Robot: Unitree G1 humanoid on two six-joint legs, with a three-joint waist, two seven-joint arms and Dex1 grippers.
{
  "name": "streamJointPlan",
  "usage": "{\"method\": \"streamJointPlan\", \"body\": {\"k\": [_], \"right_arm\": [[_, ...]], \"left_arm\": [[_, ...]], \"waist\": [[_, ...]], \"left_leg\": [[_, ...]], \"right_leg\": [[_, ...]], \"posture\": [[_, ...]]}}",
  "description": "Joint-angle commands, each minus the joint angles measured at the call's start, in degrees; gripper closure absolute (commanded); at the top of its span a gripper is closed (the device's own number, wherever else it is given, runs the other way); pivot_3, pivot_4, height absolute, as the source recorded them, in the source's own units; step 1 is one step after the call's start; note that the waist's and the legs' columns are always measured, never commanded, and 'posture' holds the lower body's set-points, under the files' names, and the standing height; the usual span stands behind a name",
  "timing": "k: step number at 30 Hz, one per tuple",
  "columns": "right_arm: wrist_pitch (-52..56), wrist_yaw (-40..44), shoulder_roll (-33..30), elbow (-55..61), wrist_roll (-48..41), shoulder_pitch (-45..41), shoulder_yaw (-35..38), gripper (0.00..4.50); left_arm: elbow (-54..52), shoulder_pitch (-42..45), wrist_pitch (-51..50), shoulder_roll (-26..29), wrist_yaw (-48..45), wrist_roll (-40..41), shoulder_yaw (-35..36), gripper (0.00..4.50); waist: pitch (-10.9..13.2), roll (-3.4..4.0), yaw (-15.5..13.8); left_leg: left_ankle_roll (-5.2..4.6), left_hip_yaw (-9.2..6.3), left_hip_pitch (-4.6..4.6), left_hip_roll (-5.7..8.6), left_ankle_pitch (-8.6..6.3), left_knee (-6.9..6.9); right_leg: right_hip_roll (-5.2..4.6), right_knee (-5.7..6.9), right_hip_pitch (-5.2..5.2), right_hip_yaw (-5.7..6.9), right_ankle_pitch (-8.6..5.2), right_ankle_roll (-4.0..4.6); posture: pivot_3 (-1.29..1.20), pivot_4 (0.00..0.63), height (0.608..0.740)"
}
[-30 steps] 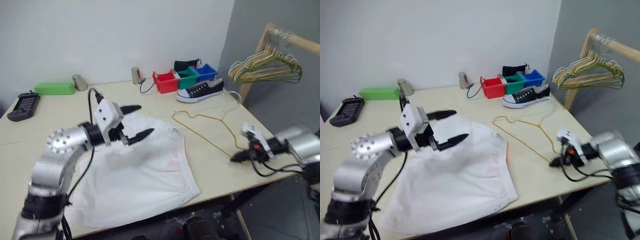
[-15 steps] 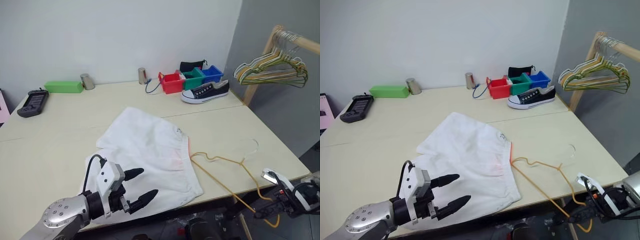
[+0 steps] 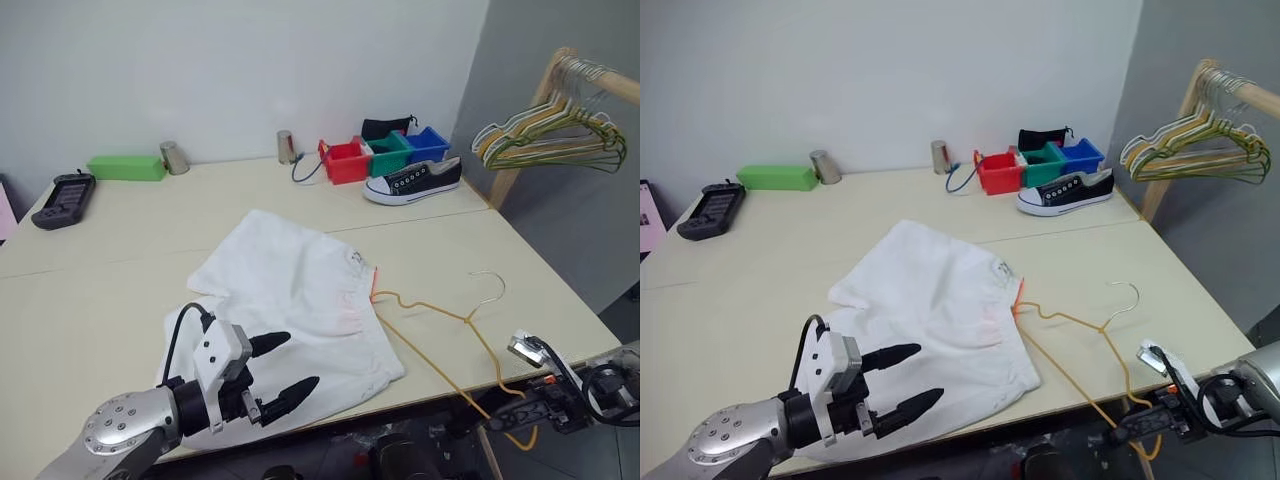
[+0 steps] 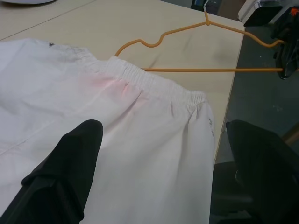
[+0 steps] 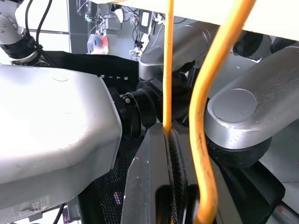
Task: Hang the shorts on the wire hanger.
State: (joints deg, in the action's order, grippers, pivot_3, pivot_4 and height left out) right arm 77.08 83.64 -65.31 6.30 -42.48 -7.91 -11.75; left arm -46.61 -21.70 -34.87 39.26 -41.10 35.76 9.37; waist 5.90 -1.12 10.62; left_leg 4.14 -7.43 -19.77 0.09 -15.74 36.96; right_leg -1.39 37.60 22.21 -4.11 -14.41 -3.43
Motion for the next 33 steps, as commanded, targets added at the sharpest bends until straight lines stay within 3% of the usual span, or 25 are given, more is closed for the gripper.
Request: {"method": "streamJointPlan", "body": {"k": [1, 11, 24, 33], "right_arm": [[1.6, 0.5, 0.0, 3.6, -4.4, -0.1, 1.2, 4.50], [4.6, -4.8, 5.0, 1.9, -3.8, -2.0, -3.8, 4.50], [7.4, -8.6, 12.2, -7.0, -4.1, -11.8, -4.2, 4.50], [8.8, -11.7, 17.2, -9.9, -3.5, -13.4, -5.1, 4.50]], "left_arm": [[0.0, 1.1, 1.6, 1.0, -0.7, -0.8, 0.0, 0.01], [1.3, 2.8, 4.6, 2.0, -1.6, -4.7, -2.0, 0.01], [3.0, 3.8, 6.9, 1.7, -1.9, -7.9, -3.4, 0.01], [4.0, 5.2, 7.9, 2.3, -2.6, -8.7, -3.4, 0.01]], "waist": [[0.1, -0.05, 0.0], [0.2, -0.03, 0.0], [0.3, 0.12, -0.4], [0.4, 0.19, -1.0]], "left_leg": [[0.00, 0.00, 0.01, 0.00, 0.00, 0.00], [0.02, -0.02, -0.04, -0.02, -0.02, -0.03], [-0.01, 0.07, -0.09, -0.11, -0.03, -0.06], [-0.04, 0.06, -0.13, -0.12, -0.05, -0.08]], "right_leg": [[0.00, 0.00, 0.00, 0.00, 0.00, 0.00], [0.01, -0.18, 0.03, 0.02, 0.00, 0.00], [0.06, -0.48, 0.00, 0.00, 0.03, -0.04], [0.07, -0.50, 0.01, 0.00, 0.03, -0.05]], "posture": [[-0.15, 0.068, 0.740], [-0.14, 0.063, 0.740], [-0.14, 0.063, 0.740], [-0.13, 0.066, 0.740]]}}
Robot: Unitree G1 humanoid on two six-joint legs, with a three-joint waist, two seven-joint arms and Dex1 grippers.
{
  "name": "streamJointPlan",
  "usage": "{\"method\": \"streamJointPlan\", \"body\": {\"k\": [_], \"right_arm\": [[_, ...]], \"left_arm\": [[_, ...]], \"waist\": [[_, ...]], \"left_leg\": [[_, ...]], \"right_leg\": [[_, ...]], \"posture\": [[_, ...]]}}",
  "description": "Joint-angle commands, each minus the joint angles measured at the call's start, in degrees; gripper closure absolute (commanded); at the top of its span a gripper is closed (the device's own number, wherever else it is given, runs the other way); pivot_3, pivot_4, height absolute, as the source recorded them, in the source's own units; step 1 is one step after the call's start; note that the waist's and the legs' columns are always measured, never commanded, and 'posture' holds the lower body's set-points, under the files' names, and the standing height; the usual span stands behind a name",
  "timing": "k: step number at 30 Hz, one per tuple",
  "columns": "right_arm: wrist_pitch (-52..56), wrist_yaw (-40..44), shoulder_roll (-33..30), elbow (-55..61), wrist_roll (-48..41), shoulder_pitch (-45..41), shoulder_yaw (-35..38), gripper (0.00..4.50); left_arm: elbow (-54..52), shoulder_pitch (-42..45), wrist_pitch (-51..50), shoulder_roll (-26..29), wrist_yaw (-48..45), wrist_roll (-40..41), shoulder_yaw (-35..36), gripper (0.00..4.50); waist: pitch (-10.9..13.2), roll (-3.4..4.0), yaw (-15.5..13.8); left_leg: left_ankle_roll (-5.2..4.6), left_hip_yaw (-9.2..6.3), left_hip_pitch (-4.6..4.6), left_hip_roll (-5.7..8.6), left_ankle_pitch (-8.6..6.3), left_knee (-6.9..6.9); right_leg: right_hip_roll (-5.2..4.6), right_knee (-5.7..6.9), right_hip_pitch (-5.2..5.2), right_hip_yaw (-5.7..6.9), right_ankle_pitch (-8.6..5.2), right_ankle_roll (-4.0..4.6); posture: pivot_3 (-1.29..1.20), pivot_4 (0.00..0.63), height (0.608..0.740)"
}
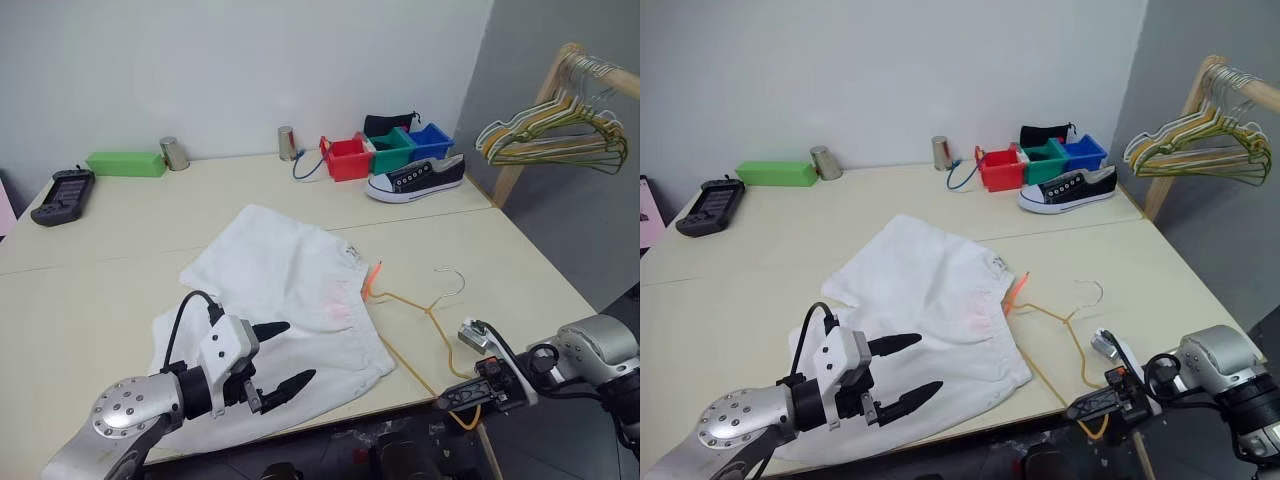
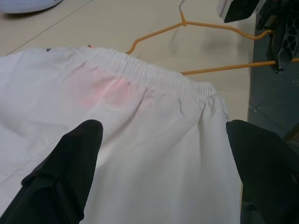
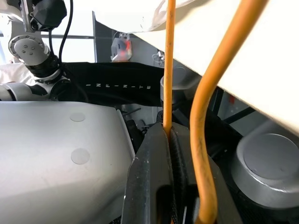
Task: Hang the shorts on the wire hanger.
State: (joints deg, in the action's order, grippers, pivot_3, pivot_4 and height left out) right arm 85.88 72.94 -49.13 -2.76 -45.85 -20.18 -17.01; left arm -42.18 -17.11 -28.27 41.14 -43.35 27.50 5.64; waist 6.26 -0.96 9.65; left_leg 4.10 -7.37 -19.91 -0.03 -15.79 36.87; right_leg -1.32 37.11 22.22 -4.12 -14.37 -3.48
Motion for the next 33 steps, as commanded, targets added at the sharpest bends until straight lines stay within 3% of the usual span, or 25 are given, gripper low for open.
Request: {"method": "streamJointPlan", "body": {"k": [1, 6, 12, 24, 33], "right_arm": [[-0.1, -1.2, 1.4, -1.0, -0.2, -1.2, 0.0, 4.50], [-3.1, -0.3, 0.4, 0.7, 1.4, -1.8, -4.0, 4.50], [-20.2, 10.0, -7.4, 2.9, 11.6, -3.1, -14.8, 4.50], [-30.5, 16.5, -8.1, -10.0, 20.1, -9.0, -13.9, 4.50], [-29.5, 19.6, -14.0, -5.1, 17.2, -8.9, -15.6, 4.50]], "left_arm": [[-0.5, 0.5, 1.3, 0.5, -0.4, -0.5, 0.3, 0.01], [-0.2, 1.0, 1.6, 0.5, -0.6, -1.0, -0.1, 0.01], [0.0, 2.1, 1.5, 0.4, -0.7, -1.1, -0.7, 0.01], [-0.7, 0.7, 1.8, -0.1, -0.7, -1.7, -0.8, 0.01], [-0.5, 0.0, 2.6, 0.0, -0.9, -2.0, -0.9, 0.01]], "waist": [[0.0, 0.06, 0.0], [0.1, 0.15, 0.0], [0.3, 0.25, -0.1], [0.9, -0.06, 0.4], [0.9, -0.02, 1.4]], "left_leg": [[-0.01, 0.00, 0.00, 0.00, -0.01, 0.00], [-0.05, 0.00, 0.00, 0.00, -0.03, -0.01], [-0.04, 0.01, 0.00, 0.00, -0.04, 0.00], [-0.02, 0.28, 0.04, -0.11, -0.05, 0.08], [-0.03, 0.38, 0.07, -0.15, -0.04, 0.08]], "right_leg": [[0.00, 0.00, 0.00, 0.00, 0.00, 0.00], [0.00, 0.00, 0.00, 0.00, 0.00, 0.00], [-0.01, -0.07, 0.01, 0.00, 0.00, -0.01], [0.00, -0.07, 0.03, -0.09, 0.03, -0.05], [0.00, -0.04, 0.06, -0.15, 0.04, -0.07]], "posture": [[-0.13, 0.067, 0.740], [-0.13, 0.068, 0.740], [-0.14, 0.069, 0.740], [-0.13, 0.060, 0.740], [-0.13, 0.047, 0.740]]}}
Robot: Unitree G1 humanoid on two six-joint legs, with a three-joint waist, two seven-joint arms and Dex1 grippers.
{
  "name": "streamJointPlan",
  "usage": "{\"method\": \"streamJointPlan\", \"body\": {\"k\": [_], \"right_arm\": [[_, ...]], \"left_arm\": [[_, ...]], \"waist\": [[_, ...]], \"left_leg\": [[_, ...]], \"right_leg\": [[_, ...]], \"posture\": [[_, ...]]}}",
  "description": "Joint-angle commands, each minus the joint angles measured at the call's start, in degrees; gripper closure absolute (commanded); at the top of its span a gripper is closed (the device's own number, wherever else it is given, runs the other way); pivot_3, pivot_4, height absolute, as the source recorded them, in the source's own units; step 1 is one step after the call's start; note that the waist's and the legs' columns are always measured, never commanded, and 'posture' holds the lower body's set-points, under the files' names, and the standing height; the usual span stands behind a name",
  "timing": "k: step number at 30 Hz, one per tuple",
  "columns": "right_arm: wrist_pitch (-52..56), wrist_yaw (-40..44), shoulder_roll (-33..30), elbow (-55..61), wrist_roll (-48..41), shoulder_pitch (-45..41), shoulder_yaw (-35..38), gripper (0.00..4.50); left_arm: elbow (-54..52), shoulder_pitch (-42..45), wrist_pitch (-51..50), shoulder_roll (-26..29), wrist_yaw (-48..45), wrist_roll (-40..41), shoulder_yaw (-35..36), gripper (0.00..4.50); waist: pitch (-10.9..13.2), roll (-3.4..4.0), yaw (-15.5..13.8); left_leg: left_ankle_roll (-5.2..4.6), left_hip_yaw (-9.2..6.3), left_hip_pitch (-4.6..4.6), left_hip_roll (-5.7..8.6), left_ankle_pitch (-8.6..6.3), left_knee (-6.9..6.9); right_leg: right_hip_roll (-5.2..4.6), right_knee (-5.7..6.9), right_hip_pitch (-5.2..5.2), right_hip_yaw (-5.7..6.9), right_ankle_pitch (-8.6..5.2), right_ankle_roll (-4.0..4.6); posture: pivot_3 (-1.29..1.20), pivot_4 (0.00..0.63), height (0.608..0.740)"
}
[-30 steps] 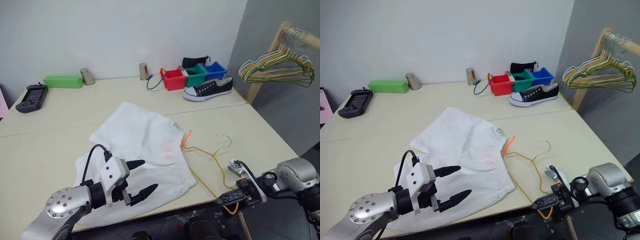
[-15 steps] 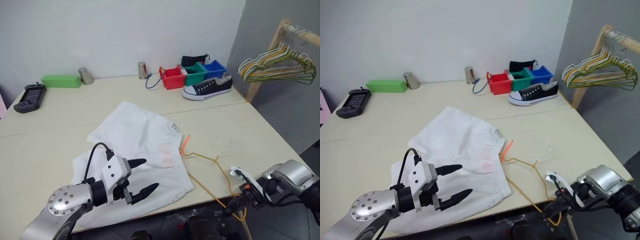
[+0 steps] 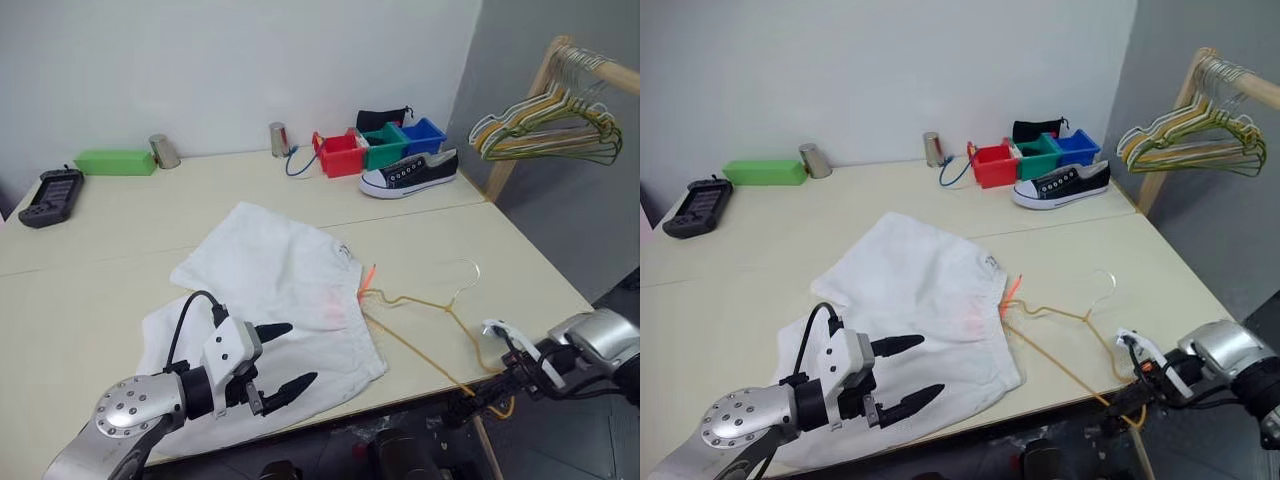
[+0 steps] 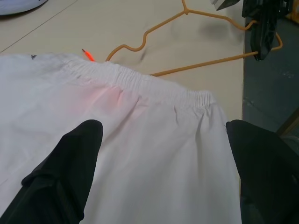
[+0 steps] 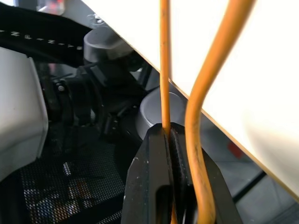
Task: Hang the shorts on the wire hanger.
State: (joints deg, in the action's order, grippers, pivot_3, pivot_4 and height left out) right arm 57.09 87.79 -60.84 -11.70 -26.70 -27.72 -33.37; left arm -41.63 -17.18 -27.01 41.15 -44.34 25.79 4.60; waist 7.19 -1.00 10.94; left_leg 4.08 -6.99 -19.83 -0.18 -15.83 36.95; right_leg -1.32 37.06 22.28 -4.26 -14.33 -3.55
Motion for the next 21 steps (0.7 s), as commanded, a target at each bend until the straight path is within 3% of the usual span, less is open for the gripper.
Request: {"method": "streamJointPlan", "body": {"k": [1, 14, 21], "right_arm": [[-0.7, 4.7, -2.8, 4.2, -2.3, -1.3, 0.5, 4.50], [-4.4, 4.7, -10.4, 2.8, -6.7, -2.0, -3.7, 4.50], [2.3, 4.7, -11.0, 7.1, -14.7, -3.3, -2.3, 4.50]], "left_arm": [[-1.0, 0.1, 1.5, 0.0, 0.0, -0.4, 0.0, 0.01], [-0.6, 0.1, 2.2, -0.2, 0.1, -1.0, -0.8, 0.01], [-0.3, 0.4, 2.5, -0.3, 0.0, -1.2, -0.7, 0.01]], "waist": [[0.0, 0.03, 0.1], [0.0, 0.04, -0.1], [0.0, 0.07, 0.2]], "left_leg": [[0.00, -0.01, 0.00, 0.00, 0.00, -0.05], [0.03, -0.03, -0.05, 0.00, -0.17, -0.07], [0.03, -0.01, -0.02, -0.02, -0.17, -0.03]], "right_leg": [[0.00, 0.00, 0.00, 0.01, 0.00, 0.00], [-0.01, -0.04, 0.01, 0.06, 0.00, 0.00], [0.00, -0.01, 0.00, 0.05, 0.00, 0.00]], "posture": [[-0.13, 0.047, 0.740], [-0.14, 0.039, 0.740], [-0.14, 0.041, 0.740]]}}
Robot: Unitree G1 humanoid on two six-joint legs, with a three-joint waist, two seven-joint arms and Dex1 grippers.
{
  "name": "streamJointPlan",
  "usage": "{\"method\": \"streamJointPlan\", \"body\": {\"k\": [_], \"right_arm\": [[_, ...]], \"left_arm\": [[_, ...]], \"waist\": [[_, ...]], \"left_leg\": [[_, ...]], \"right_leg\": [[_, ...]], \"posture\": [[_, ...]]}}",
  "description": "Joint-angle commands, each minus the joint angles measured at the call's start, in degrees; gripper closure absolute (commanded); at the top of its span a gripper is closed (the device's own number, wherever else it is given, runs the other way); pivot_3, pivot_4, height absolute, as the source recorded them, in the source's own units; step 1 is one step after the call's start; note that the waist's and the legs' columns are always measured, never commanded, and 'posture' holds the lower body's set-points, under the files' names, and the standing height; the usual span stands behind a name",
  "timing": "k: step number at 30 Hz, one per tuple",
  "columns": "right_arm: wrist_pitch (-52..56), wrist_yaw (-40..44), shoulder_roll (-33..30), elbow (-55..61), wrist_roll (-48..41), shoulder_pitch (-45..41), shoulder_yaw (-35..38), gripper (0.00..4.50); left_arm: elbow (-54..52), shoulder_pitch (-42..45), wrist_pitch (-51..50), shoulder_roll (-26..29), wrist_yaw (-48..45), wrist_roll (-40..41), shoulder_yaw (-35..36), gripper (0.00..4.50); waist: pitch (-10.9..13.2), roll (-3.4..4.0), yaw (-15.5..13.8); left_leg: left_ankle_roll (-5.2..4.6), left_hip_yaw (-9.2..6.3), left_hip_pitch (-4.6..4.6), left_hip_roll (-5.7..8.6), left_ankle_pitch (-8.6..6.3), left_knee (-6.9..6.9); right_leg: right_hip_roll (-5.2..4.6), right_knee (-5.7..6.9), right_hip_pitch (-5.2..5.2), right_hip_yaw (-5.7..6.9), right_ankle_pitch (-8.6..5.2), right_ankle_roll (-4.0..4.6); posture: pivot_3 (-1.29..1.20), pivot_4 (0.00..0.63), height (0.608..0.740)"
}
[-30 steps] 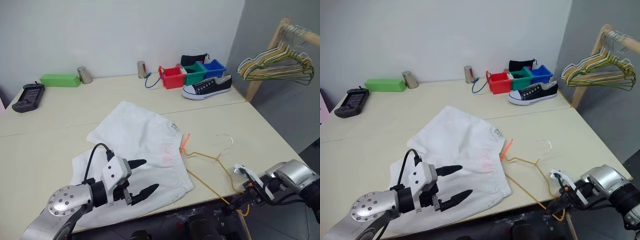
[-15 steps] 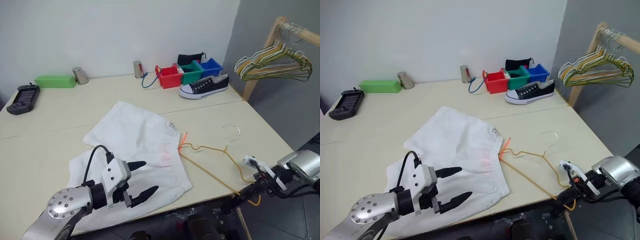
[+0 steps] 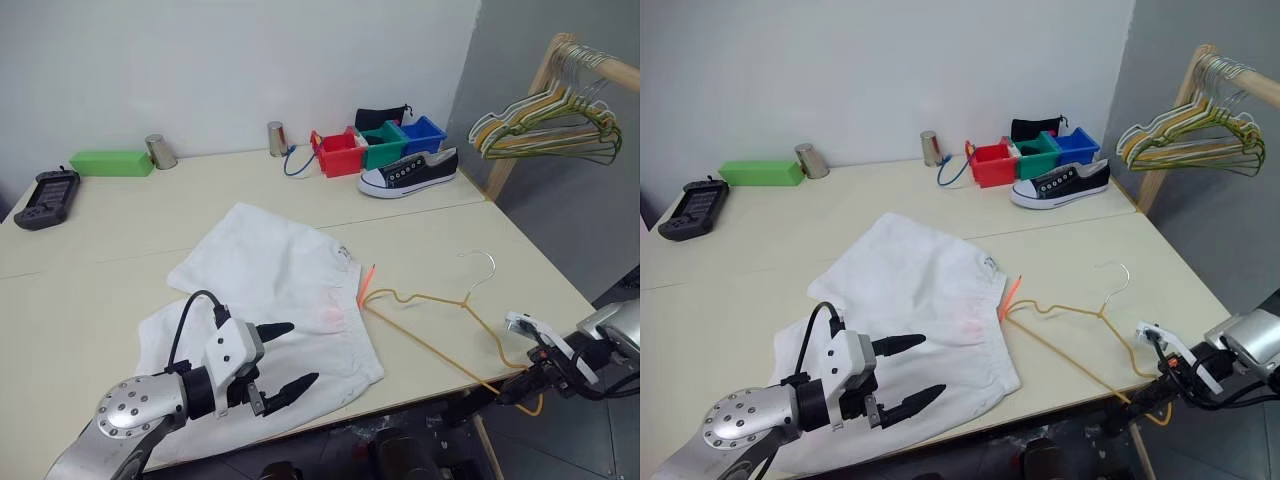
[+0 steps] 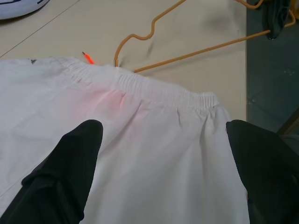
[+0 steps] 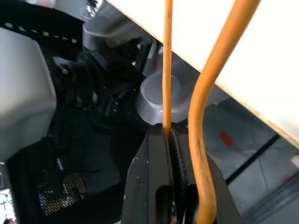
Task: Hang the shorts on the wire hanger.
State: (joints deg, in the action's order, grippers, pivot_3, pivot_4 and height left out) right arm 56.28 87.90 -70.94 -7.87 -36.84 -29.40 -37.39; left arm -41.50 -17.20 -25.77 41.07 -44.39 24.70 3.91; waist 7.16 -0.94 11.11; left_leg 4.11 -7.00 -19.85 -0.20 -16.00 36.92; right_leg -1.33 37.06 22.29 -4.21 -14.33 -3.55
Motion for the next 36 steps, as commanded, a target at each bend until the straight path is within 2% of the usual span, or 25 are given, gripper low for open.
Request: {"method": "streamJointPlan", "body": {"k": [1, 4, 9, 22, 36], "right_arm": [[3.6, 4.6, -0.8, 3.5, -5.0, -1.7, 1.8, 4.50], [5.2, 4.6, -0.6, 4.9, -6.7, -1.8, 2.0, 4.50], [4.6, 4.6, 0.8, 6.2, -4.6, -0.5, 1.8, 4.50], [-0.3, 4.6, -0.1, -3.4, -0.7, -1.2, -1.0, 4.50], [6.7, 4.6, 0.4, 7.9, -6.9, -0.5, 1.9, 4.50]], "left_arm": [[-0.4, 0.4, 1.2, -0.2, 0.0, -0.1, -0.1, 0.01], [-0.1, 0.7, 1.3, -0.2, 0.0, -0.2, -0.1, 0.01], [0.1, 1.1, 1.5, 0.0, -0.1, -0.6, -0.4, 0.01], [-0.8, -0.9, 2.1, -0.5, 0.3, -1.4, -0.7, 0.01], [0.0, -0.7, 2.5, 0.0, 0.0, -1.6, -0.3, 0.01]], "waist": [[0.0, 0.00, 0.0], [0.0, 0.00, -0.1], [0.0, 0.00, -0.1], [0.0, 0.01, -0.3], [0.0, 0.02, -0.4]], "left_leg": [[0.00, 0.00, 0.01, -0.02, 0.00, 0.00], [0.00, 0.00, -0.01, -0.03, 0.00, 0.01], [0.00, 0.00, -0.02, -0.04, 0.00, 0.00], [0.01, 0.01, -0.01, -0.04, -0.01, 0.01], [0.01, 0.01, -0.01, -0.05, -0.01, 0.01]], "right_leg": [[0.01, 0.00, 0.00, 0.01, 0.00, 0.00], [0.02, -0.01, 0.00, 0.02, 0.00, 0.00], [0.02, -0.02, 0.00, 0.03, 0.00, 0.00], [0.02, 0.00, 0.00, 0.02, 0.00, 0.00], [0.02, 0.01, 0.00, 0.02, 0.00, 0.00]], "posture": [[-0.14, 0.041, 0.740], [-0.14, 0.040, 0.740], [-0.13, 0.039, 0.740], [-0.13, 0.043, 0.740], [-0.13, 0.049, 0.740]]}}
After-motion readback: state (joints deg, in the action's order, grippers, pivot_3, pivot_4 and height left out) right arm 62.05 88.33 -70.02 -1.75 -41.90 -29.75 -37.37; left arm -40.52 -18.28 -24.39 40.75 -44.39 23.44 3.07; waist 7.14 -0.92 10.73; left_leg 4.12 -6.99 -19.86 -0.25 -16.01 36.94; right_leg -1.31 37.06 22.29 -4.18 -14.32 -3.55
